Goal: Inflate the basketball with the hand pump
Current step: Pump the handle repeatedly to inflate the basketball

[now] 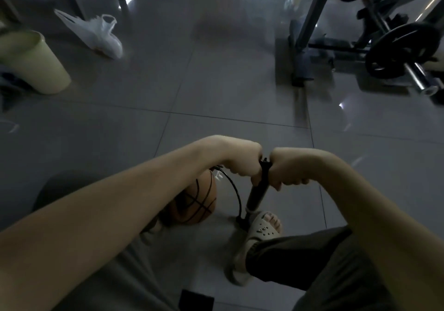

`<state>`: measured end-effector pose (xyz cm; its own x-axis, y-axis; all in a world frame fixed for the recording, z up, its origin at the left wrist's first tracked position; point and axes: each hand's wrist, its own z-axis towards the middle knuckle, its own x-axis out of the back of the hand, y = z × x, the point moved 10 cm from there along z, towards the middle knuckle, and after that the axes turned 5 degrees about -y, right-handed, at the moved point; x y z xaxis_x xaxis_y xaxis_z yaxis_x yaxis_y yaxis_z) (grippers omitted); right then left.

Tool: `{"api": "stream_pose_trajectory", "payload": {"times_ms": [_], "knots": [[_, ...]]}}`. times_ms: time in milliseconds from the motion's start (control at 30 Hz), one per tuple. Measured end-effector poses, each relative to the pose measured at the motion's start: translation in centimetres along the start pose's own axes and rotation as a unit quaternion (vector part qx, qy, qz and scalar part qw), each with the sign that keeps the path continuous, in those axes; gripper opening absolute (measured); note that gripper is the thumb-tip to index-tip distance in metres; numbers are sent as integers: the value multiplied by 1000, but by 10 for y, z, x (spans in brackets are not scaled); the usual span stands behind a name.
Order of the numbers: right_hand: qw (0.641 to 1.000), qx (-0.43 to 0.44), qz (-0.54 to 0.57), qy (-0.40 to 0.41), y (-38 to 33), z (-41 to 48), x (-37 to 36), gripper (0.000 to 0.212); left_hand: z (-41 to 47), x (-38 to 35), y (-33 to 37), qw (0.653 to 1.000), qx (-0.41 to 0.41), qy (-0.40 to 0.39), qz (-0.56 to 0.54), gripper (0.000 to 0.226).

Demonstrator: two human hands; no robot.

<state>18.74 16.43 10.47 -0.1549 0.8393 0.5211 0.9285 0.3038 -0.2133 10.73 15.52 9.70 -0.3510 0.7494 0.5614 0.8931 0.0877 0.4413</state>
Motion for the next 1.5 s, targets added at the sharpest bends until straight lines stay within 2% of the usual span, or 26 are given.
{"api": "stream_pose_trajectory", "payload": {"times_ms": [167,333,433,633,800,967,1067,1133,1300,1400,1500], "knots": [[999,-8,-10,-30,6,47,-59,16,30,-66,-26,999,19,-31,-26,10],[1000,-7,-13,6,31,98,-103,13,68,-111,-44,999,24,28,6,19],[1000,-6,-16,18,37,116,-116,18,83,-127,-58,999,35,23,6,22],[999,-5,-29,19,45,125,-115,20,93,-125,-58,998,43,46,11,24],[999,-12,-36,-36,29,103,-121,18,77,-132,-54,999,46,-7,23,23],[998,5,-25,-49,9,41,-53,13,33,-62,-28,999,13,11,-28,16],[1000,6,-21,-19,2,3,-7,9,4,-11,-4,999,-3,20,-37,14],[1000,12,-22,-2,0,0,-1,7,1,-3,0,999,2,29,-28,15],[999,11,-34,-17,12,59,-75,14,39,-83,-29,1000,24,4,-10,17],[999,14,-28,19,24,94,-99,17,60,-105,-46,998,32,43,16,19],[999,18,-35,35,30,112,-112,23,77,-124,-61,998,47,40,19,21]]}}
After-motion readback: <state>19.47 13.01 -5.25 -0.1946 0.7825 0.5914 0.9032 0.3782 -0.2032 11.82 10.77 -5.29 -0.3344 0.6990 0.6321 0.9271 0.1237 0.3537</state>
